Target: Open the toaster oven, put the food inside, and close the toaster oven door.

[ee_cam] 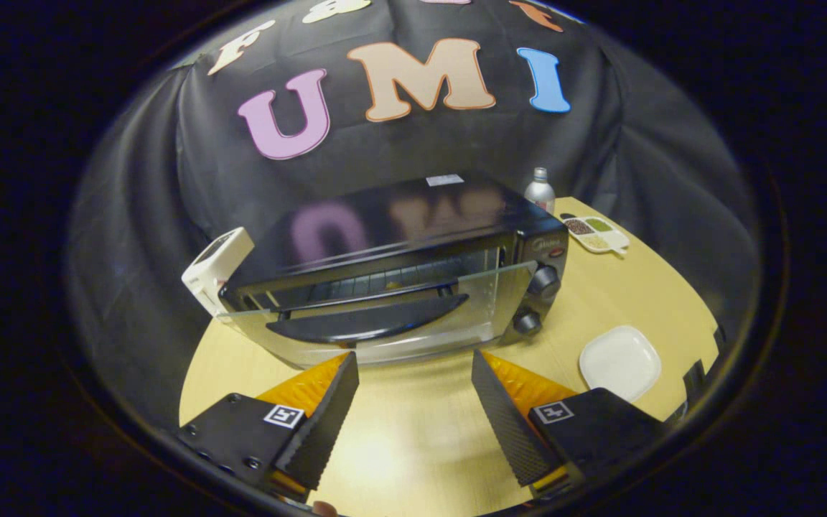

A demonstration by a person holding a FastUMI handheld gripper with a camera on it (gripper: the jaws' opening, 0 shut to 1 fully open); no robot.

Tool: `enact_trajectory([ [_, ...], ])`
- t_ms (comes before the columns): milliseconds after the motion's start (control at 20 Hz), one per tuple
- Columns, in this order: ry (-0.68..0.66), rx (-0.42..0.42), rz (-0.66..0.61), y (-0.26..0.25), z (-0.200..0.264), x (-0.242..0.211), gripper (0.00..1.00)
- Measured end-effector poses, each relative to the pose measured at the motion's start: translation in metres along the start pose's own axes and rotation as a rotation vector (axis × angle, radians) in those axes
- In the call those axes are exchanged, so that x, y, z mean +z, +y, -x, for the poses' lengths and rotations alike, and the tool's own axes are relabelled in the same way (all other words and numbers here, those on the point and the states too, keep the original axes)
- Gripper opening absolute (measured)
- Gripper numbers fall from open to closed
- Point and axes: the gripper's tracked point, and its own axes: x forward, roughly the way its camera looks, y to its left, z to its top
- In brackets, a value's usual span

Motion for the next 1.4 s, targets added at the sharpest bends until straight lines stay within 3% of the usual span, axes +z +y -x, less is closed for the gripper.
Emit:
enact_trajectory([
  [400, -0.097, 0.011, 0.017, 0.000, 0.010, 0.053, 0.99],
  [1000, -0.457, 0.054, 0.070, 0.022, 0.086, 0.233, 0.99],
  [1400, -0.676, 0.015, 0.045, -0.012, 0.140, 0.322, 0.99],
])
